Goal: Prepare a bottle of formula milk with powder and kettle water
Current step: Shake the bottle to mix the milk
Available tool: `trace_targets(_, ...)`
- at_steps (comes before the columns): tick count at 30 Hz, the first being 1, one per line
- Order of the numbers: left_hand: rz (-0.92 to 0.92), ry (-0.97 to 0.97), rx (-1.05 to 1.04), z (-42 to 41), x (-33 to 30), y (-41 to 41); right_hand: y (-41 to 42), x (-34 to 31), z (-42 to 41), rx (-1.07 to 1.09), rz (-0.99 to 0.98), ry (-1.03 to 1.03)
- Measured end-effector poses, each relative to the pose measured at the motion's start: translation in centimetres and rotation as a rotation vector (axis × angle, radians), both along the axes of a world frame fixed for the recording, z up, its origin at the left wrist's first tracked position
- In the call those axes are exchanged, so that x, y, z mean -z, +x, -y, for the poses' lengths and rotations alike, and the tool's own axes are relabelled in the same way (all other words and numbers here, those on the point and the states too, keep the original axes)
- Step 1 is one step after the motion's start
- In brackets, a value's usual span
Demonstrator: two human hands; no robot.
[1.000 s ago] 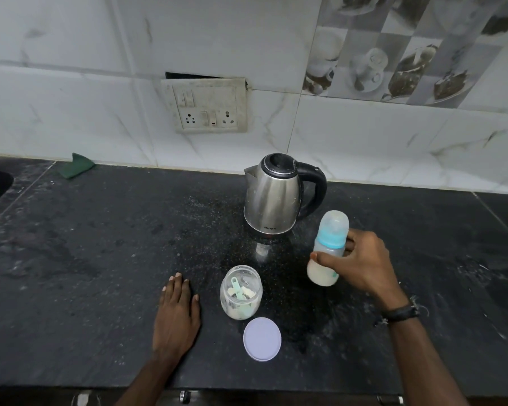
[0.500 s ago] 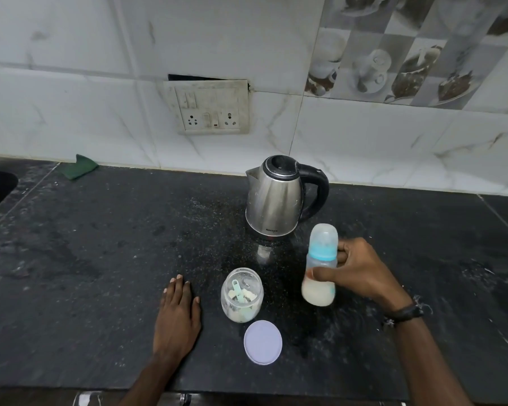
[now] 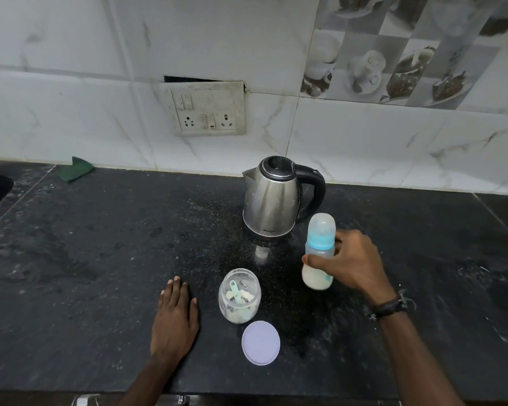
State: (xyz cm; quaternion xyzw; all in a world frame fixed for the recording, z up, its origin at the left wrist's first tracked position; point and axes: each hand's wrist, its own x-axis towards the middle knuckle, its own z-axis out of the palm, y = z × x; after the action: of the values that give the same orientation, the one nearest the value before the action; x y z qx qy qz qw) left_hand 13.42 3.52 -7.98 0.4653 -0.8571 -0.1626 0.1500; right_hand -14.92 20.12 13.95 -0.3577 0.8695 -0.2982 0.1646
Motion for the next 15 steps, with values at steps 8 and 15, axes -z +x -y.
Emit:
trace_targets(8, -0.002, 0.003, 0.003, 0.0, 0.0, -0.1, -0.3, -0.9, 0.1, 0.019, -0.014, 0.013)
trace_targets(15, -0.005, 0.008, 0.002, -0.1, 0.0, -0.1, -0.6, -0.7, -0.1, 0.008, 0.050, 0.042)
